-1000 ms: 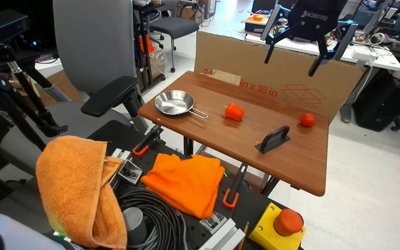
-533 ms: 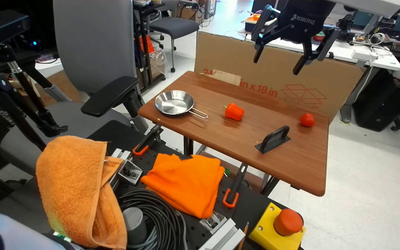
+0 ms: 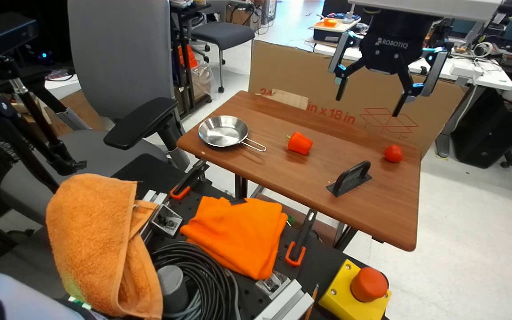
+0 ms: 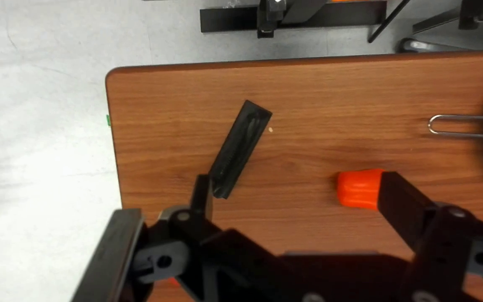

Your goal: Pick up the black object from the table and put it back on the table.

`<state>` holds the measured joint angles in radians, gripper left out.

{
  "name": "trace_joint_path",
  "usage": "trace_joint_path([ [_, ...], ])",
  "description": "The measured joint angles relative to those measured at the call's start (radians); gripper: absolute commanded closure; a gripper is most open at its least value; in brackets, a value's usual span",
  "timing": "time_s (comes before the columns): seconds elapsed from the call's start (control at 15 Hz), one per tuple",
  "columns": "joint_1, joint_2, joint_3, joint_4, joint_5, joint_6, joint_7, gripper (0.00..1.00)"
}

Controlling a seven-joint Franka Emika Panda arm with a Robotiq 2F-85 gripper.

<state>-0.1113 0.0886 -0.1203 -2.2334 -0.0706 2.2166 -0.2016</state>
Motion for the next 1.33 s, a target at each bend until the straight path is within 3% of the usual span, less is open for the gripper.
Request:
trace_joint_path([
  [0.13,0.000,0.017,0.000,0.000,-0.015,-0.001,0.058,0.00],
  [0.6,-0.011,0.064,-0.002,0.007,-0.005,-0.001,0.065,0.00],
  [1.33,-0.061,0.179,-0.006,0.081,0.091,-0.040,-0.008,0.00],
])
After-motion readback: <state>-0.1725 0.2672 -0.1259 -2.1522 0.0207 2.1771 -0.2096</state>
